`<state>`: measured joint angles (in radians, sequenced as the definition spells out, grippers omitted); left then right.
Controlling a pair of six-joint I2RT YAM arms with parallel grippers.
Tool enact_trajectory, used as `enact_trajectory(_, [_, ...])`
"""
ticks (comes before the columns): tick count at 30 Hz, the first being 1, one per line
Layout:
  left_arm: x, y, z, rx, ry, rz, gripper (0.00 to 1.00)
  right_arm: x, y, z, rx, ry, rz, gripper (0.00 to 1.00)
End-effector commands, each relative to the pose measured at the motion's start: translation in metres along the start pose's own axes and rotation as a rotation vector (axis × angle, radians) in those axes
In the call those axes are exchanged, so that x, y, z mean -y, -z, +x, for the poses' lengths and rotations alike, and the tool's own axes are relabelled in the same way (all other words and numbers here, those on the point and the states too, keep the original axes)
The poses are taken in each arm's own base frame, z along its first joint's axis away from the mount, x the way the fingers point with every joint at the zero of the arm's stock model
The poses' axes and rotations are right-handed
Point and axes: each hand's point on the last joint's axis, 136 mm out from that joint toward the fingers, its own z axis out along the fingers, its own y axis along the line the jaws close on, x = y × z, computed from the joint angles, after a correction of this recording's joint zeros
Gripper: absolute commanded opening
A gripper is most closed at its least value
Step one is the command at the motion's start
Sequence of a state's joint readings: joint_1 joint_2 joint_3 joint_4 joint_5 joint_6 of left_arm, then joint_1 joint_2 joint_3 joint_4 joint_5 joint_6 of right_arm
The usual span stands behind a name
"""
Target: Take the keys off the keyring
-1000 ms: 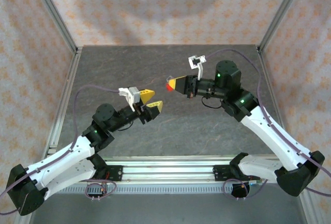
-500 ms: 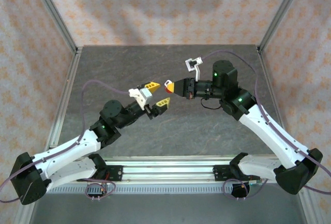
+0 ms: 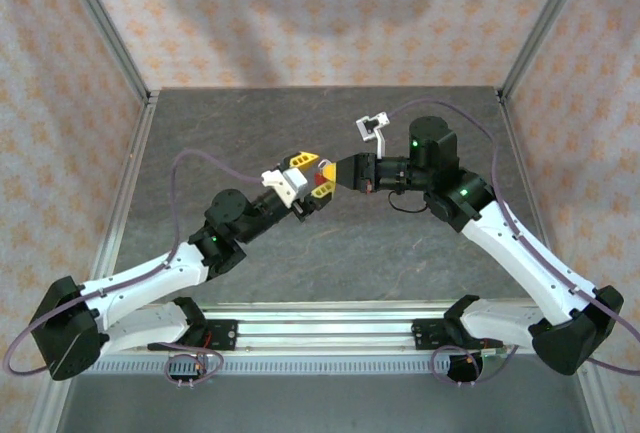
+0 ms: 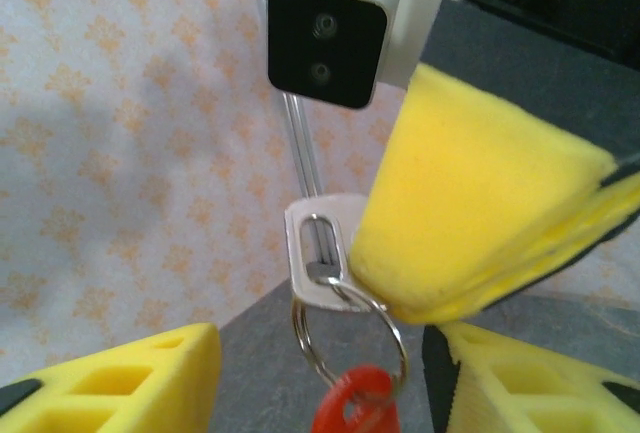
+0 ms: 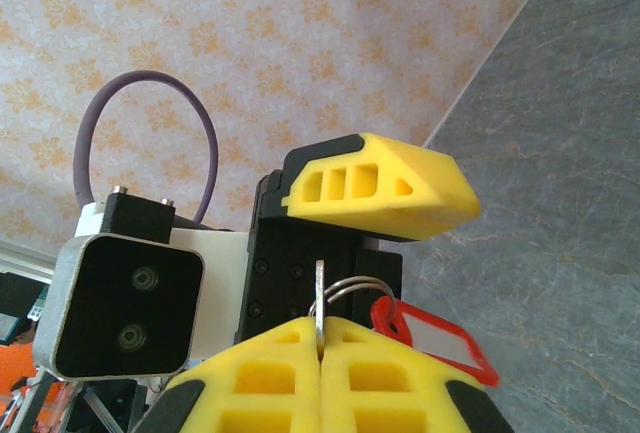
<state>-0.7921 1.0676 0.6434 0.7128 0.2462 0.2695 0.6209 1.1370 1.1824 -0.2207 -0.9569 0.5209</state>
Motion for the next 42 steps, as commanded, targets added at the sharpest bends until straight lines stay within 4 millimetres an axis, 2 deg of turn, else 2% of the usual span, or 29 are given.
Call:
enact_trajectory(1, [-0.008, -0.003, -0.035, 0.106, -0.03, -0.036, 0.54, -0.022, 0.007, -0.009, 0.027, 0.039, -0.062, 0.0])
enact_trajectory(8, [-0.01, -0.004, -0.035, 0.116, -0.029, -0.05, 0.38, -0.025, 0.008, -0.011, 0.036, 0.042, -0.071, 0.0])
enact_trajectory(15, [-0.013, -0.003, -0.038, 0.125, -0.038, -0.066, 0.3, -0.026, 0.008, -0.012, 0.043, 0.041, -0.079, 0.0])
enact_trajectory(17, [-0.013, -0.003, -0.037, 0.123, -0.036, -0.069, 0.3, -0.027, 0.009, -0.013, 0.048, 0.04, -0.081, 0.0])
enact_trajectory(21, [-0.013, -0.004, -0.035, 0.118, -0.034, -0.067, 0.42, -0.031, 0.009, -0.015, 0.055, 0.038, -0.091, 0.0])
enact_trajectory(26, [-0.013, -0.006, -0.032, 0.127, -0.026, -0.071, 0.43, -0.034, 0.011, -0.016, 0.061, 0.039, -0.094, 0.0])
enact_trajectory(38, [-0.017, -0.009, -0.043, 0.157, -0.037, -0.091, 0.23, -0.036, 0.012, -0.017, 0.068, 0.038, -0.106, 0.0])
enact_trajectory(42, [-0.019, -0.008, -0.047, 0.17, -0.035, -0.099, 0.2, -0.038, 0.013, -0.017, 0.072, 0.041, -0.111, 0.0])
